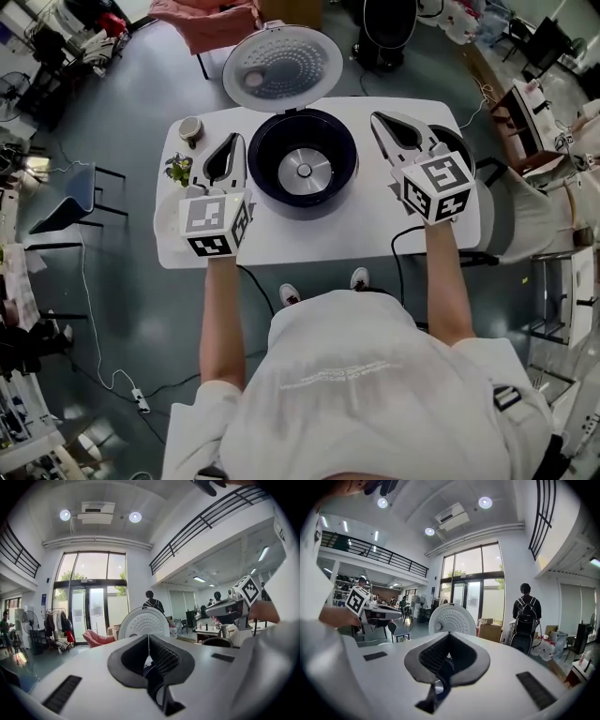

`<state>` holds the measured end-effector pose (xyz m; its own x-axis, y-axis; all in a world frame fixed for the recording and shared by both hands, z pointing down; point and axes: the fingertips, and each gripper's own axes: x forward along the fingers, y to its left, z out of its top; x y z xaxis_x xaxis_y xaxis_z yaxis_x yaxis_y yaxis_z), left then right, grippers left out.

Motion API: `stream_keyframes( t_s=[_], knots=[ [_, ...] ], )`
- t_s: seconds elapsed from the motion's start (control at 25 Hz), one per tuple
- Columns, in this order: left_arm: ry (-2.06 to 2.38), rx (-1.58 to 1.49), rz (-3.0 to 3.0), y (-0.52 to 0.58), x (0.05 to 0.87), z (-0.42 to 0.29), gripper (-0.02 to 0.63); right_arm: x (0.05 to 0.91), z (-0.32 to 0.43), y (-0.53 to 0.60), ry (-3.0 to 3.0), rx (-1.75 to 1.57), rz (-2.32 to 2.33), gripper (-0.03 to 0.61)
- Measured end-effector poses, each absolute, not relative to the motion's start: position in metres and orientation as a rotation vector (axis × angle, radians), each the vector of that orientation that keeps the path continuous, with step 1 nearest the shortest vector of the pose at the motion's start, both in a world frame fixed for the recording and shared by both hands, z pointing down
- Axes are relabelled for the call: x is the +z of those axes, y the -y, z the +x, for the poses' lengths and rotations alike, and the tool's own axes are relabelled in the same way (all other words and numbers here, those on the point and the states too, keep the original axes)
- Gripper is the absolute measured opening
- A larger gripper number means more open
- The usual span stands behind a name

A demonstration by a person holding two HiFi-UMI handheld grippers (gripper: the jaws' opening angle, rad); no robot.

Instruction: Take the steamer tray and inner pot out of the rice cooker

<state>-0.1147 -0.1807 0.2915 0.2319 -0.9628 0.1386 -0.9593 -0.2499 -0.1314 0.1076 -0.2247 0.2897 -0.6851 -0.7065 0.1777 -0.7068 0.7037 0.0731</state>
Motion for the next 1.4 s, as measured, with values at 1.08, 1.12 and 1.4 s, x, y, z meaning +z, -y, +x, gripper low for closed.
stream_keyframes(
  t_s=[1.08,1.12,1.4],
  knots=[
    [-1.800,-0.297,-2.425,0.167,0.258,-0.114,0.023,0.268,0.092,0.221,2.709,-0.115,1.085,0.025],
    [-1.800,-0.299,-2.427,0.167,0.258,-0.113,0.023,0.269,0.092,0.221,2.709,-0.114,1.085,0.025],
    [-1.809,-0.311,-2.438,0.165,0.263,-0.113,0.023,0.274,0.090,0.219,2.710,-0.096,1.064,0.025]
  ],
)
